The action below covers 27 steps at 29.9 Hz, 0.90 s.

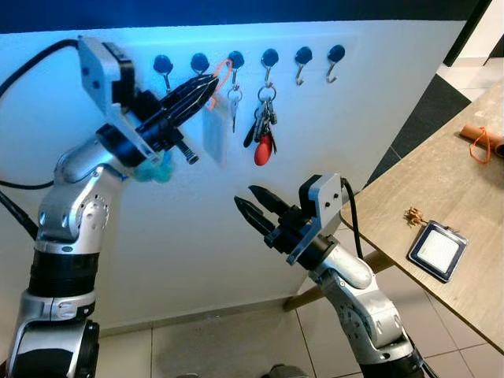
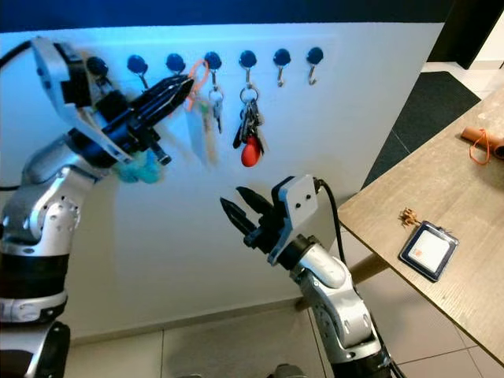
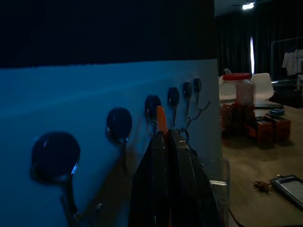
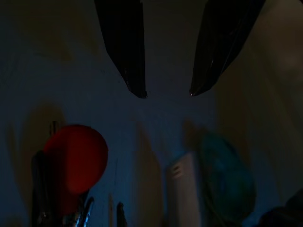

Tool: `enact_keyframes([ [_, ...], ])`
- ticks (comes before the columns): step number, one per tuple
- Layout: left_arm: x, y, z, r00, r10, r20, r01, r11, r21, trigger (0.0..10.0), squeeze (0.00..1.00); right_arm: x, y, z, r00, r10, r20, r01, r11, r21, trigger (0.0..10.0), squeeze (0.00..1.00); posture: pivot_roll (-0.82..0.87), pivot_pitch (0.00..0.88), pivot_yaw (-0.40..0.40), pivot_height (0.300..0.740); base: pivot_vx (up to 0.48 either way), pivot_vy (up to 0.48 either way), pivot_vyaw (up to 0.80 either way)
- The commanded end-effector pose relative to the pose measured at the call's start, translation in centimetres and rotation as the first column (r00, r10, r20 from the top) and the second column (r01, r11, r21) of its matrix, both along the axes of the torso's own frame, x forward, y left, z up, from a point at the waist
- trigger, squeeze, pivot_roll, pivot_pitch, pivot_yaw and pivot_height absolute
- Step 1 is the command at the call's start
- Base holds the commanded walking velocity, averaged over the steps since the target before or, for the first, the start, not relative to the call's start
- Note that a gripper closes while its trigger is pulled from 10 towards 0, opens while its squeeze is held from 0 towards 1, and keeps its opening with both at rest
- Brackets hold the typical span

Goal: Hang keys on a hook

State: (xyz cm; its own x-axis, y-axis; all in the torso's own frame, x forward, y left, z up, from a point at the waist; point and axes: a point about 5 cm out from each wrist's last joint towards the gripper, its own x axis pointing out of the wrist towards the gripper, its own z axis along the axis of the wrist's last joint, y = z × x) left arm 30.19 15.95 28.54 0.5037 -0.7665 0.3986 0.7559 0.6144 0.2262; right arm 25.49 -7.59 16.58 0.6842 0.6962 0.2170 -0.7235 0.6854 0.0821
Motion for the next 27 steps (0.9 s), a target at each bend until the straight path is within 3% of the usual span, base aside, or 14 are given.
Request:
enact_keyframes([
  [1,-0.2,0.6,-0.6,1.000,-0.009,-0.025,0.009,1.000,-0.009,10.0,0.00,-0.3,0.0,0.0,1.000,0.010,-0.009,-0.010,1.000,0.001,10.0,0.00,0.03,0.054,-0.042,0.740,0.000,0.000,0.00],
  [13,-0.2,0.8,-1.1,0.999,-0.012,-0.048,0.012,1.000,0.001,10.0,0.00,-0.4,0.0,-0.1,1.000,0.012,-0.019,-0.012,1.000,0.001,10.0,0.00,0.03,0.057,-0.039,0.740,0.000,0.000,0.00],
  [27,0.4,1.9,-3.4,0.986,0.030,-0.166,-0.033,0.999,-0.020,10.0,0.00,-0.6,0.0,-0.1,0.999,0.018,-0.026,-0.018,1.000,0.000,10.0,0.00,0.02,0.062,-0.039,0.740,0.000,0.000,0.00],
])
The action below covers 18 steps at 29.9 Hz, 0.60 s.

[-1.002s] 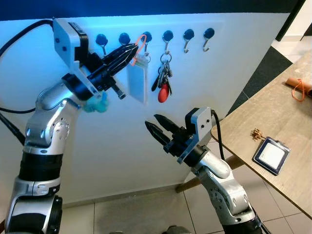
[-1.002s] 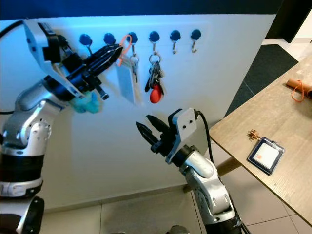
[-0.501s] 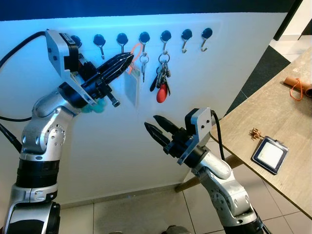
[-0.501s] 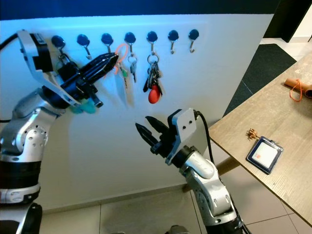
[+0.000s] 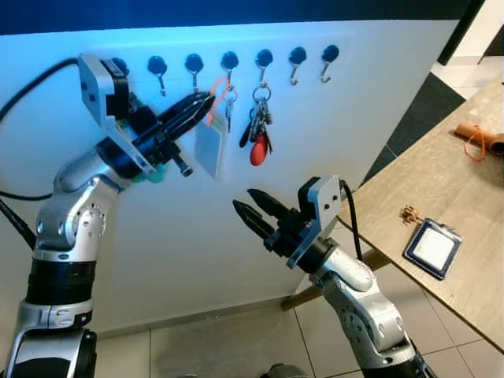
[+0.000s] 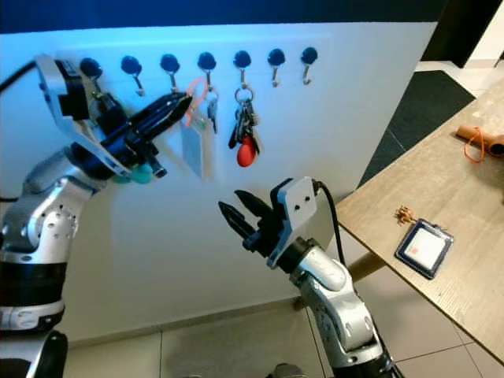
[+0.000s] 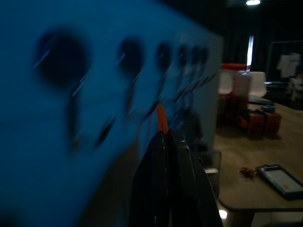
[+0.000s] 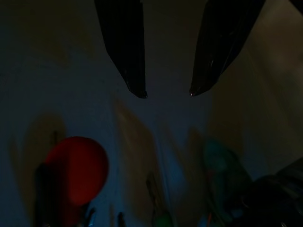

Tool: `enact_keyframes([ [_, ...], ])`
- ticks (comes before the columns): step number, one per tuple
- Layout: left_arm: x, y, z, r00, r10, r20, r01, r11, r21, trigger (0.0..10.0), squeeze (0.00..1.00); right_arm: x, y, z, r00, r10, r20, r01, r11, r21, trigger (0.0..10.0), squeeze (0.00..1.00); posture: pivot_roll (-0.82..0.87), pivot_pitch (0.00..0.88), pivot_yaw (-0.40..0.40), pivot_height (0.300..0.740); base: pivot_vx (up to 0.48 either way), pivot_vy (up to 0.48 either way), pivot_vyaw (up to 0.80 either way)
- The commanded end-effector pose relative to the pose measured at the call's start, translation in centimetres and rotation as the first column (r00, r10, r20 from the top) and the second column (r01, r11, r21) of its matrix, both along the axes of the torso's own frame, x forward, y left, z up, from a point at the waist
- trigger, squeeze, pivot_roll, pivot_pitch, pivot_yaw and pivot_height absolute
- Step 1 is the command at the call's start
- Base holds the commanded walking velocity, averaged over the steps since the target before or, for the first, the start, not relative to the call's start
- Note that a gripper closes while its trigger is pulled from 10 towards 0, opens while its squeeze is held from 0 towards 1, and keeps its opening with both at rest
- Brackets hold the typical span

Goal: Hang keys on a hook

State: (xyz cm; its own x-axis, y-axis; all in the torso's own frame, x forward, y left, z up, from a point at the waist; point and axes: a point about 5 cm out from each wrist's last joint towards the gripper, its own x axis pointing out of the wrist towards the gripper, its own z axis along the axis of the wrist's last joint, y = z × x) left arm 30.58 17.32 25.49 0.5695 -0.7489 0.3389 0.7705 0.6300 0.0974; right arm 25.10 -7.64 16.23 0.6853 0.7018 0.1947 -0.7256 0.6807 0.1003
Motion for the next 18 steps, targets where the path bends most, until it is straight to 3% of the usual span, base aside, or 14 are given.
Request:
enact_keyframes([
  [1,0.0,0.5,-0.3,1.000,0.016,-0.019,-0.016,1.000,0.004,10.0,0.00,-0.2,0.0,0.3,1.000,0.011,0.002,-0.011,1.000,0.004,10.0,0.00,0.02,0.062,-0.039,0.740,0.000,0.000,0.00],
  [12,-0.1,0.7,-0.6,0.999,0.028,-0.016,-0.028,1.000,0.005,10.0,0.00,-0.3,0.1,0.5,1.000,0.020,0.008,-0.020,1.000,0.007,10.0,0.00,0.02,0.064,-0.042,0.740,0.000,0.000,0.00],
  [18,-1.4,0.0,0.3,0.996,-0.041,0.078,0.041,0.999,0.007,10.0,0.00,-0.3,0.1,0.5,1.000,0.023,0.012,-0.023,1.000,0.011,10.0,0.00,0.02,0.062,-0.041,0.740,0.000,0.000,0.00],
])
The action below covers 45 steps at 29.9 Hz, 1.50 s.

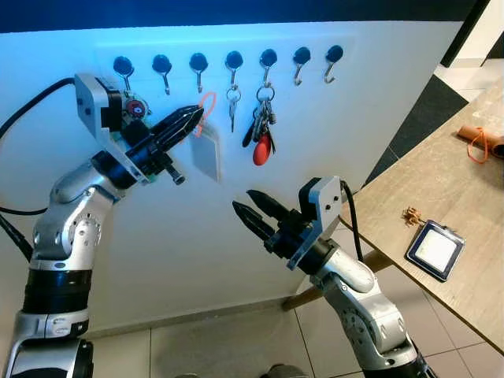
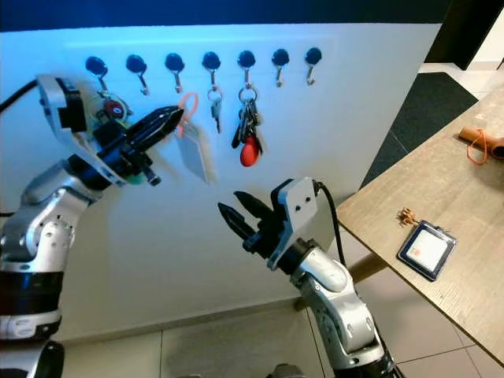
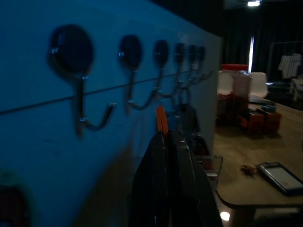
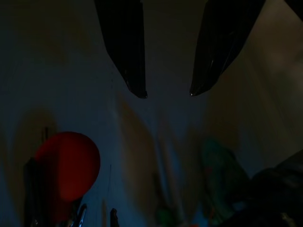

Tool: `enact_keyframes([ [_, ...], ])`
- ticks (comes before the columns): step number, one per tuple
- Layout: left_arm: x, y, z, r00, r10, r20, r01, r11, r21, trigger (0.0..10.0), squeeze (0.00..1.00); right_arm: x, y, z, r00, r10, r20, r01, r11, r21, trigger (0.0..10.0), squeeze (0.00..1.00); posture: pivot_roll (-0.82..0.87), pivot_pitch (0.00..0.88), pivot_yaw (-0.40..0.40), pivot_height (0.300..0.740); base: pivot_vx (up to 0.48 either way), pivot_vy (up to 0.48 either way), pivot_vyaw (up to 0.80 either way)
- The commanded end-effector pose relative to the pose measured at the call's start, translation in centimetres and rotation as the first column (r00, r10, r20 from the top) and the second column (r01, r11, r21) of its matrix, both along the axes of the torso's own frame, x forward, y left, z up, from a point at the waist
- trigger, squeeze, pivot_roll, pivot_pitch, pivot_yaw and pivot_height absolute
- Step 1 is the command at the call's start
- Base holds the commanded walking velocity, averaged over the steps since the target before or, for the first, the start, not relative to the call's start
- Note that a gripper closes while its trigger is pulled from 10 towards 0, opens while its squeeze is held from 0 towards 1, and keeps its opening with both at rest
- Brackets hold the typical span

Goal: Hang keys on a hook

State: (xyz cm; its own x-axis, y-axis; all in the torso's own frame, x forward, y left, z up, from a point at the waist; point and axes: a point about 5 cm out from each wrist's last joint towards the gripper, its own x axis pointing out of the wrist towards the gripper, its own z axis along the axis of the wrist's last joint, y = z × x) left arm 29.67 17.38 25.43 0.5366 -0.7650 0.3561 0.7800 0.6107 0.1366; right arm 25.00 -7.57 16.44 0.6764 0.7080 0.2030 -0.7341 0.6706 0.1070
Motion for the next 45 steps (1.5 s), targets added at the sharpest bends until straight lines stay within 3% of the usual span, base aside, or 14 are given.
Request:
enact_keyframes([
  [1,-0.5,0.0,0.4,0.999,-0.018,0.035,0.018,1.000,-0.004,10.0,0.00,-0.2,0.0,0.3,1.000,0.011,0.011,-0.011,1.000,0.000,10.0,0.00,0.02,0.062,-0.041,0.740,0.000,0.000,0.00],
  [5,-1.3,-0.2,1.5,0.993,-0.042,0.109,0.046,0.998,-0.036,10.0,0.00,-0.2,0.1,0.3,1.000,0.012,0.011,-0.012,1.000,0.004,10.0,0.00,0.03,0.061,-0.043,0.740,0.000,0.000,0.00],
  [15,-0.8,0.4,1.8,0.993,0.017,0.114,-0.010,0.998,-0.061,10.0,0.00,-0.2,0.1,0.4,1.000,0.018,0.014,-0.018,1.000,0.006,10.0,0.00,0.03,0.058,-0.046,0.740,0.000,0.000,0.00],
  [21,-0.3,0.1,1.0,0.997,0.028,0.069,-0.027,0.999,-0.023,10.0,0.00,-0.2,0.2,0.4,1.000,0.020,0.014,-0.020,1.000,0.005,10.0,0.00,0.03,0.057,-0.042,0.740,0.000,0.000,0.00],
  [36,0.1,-0.9,0.9,0.999,0.007,0.043,-0.006,1.000,-0.022,10.0,0.00,-0.2,0.1,0.3,1.000,0.016,0.008,-0.016,1.000,0.003,10.0,0.00,0.03,0.065,-0.040,0.740,0.000,0.000,0.00],
  [39,0.8,-0.9,0.0,0.999,0.040,-0.029,-0.040,0.999,0.022,10.0,0.00,-0.2,0.1,0.3,1.000,0.015,0.005,-0.015,1.000,0.002,10.0,0.00,0.02,0.070,-0.037,0.740,0.000,0.000,0.00],
  [45,1.1,-0.8,-0.9,0.995,0.065,-0.082,-0.059,0.996,0.074,10.0,0.00,-0.2,0.2,0.3,1.000,0.011,0.003,-0.011,1.000,0.003,10.0,0.00,0.03,0.075,-0.035,0.740,0.000,0.000,0.00],
])
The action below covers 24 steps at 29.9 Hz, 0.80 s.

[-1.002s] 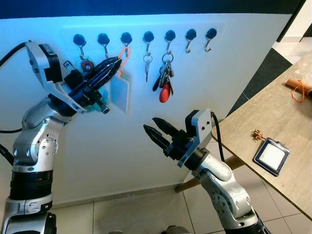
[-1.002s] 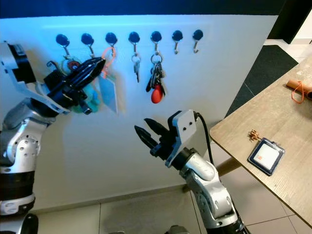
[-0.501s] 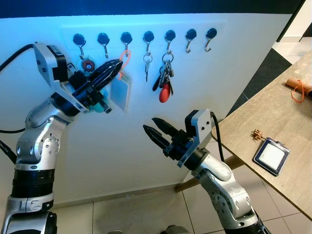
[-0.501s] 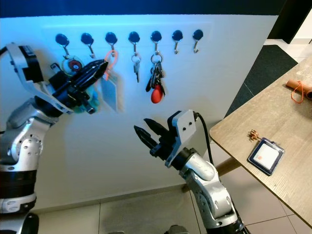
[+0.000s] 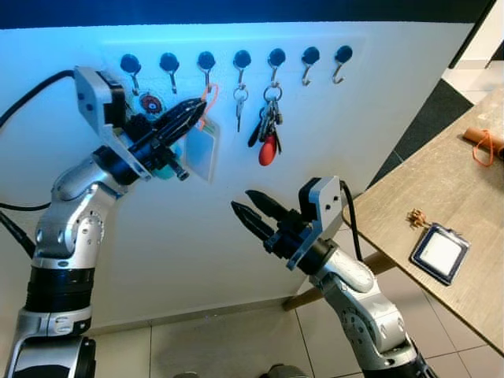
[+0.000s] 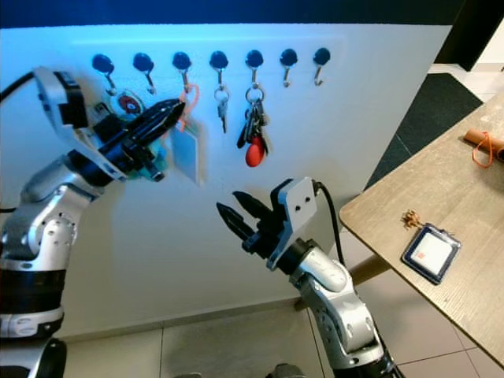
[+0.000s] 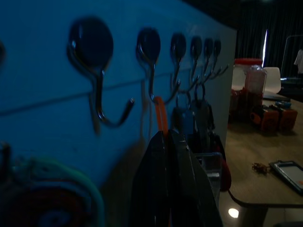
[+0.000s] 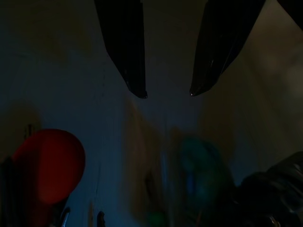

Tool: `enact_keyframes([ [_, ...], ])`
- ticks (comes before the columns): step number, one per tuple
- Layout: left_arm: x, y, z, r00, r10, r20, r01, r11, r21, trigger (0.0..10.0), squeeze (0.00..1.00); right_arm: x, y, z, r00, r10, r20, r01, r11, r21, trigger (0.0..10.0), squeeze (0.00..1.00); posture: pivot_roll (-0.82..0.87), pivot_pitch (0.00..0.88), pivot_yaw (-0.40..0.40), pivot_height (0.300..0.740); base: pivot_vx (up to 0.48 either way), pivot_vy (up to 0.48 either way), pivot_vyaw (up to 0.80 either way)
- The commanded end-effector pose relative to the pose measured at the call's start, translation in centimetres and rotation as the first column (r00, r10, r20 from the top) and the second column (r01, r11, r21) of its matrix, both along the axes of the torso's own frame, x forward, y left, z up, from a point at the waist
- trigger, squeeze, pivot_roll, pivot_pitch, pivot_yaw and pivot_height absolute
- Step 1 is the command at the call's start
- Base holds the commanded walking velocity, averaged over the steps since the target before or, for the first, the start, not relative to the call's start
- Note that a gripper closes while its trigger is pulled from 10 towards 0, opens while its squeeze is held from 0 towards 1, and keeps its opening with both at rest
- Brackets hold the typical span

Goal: Hang keys on a hook

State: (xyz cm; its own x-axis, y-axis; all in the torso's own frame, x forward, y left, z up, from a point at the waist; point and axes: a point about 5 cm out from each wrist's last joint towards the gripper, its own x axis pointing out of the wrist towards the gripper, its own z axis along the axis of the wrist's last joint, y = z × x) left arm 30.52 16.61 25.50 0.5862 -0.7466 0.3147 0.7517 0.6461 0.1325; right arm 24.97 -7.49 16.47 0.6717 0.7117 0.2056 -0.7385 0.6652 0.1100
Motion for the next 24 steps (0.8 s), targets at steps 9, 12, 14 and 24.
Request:
enact_keyframes([
  [9,0.4,0.0,-1.0,0.998,0.019,-0.057,-0.016,0.999,0.044,10.0,0.00,0.0,0.1,0.3,1.000,0.004,0.007,-0.004,1.000,0.002,10.0,0.00,0.03,0.080,-0.036,0.740,0.000,0.000,0.00],
  [12,0.4,0.0,-1.0,0.998,0.018,-0.059,-0.015,0.999,0.044,10.0,0.00,0.0,0.0,0.3,1.000,0.003,0.007,-0.003,1.000,0.003,10.0,0.00,0.03,0.080,-0.036,0.740,0.000,0.000,0.00],
  [14,0.3,0.0,-1.0,0.998,0.013,-0.057,-0.011,0.999,0.038,10.0,0.00,0.0,0.1,0.4,1.000,0.003,0.008,-0.003,1.000,0.003,10.0,0.00,0.03,0.085,-0.037,0.740,0.000,0.000,0.00],
  [24,0.1,-0.3,-0.6,0.999,-0.014,-0.042,0.014,1.000,0.001,10.0,0.32,0.1,-0.1,1.9,0.997,-0.006,0.074,0.000,0.997,0.081,10.0,0.00,0.03,0.087,-0.034,0.740,0.000,0.000,0.00],
])
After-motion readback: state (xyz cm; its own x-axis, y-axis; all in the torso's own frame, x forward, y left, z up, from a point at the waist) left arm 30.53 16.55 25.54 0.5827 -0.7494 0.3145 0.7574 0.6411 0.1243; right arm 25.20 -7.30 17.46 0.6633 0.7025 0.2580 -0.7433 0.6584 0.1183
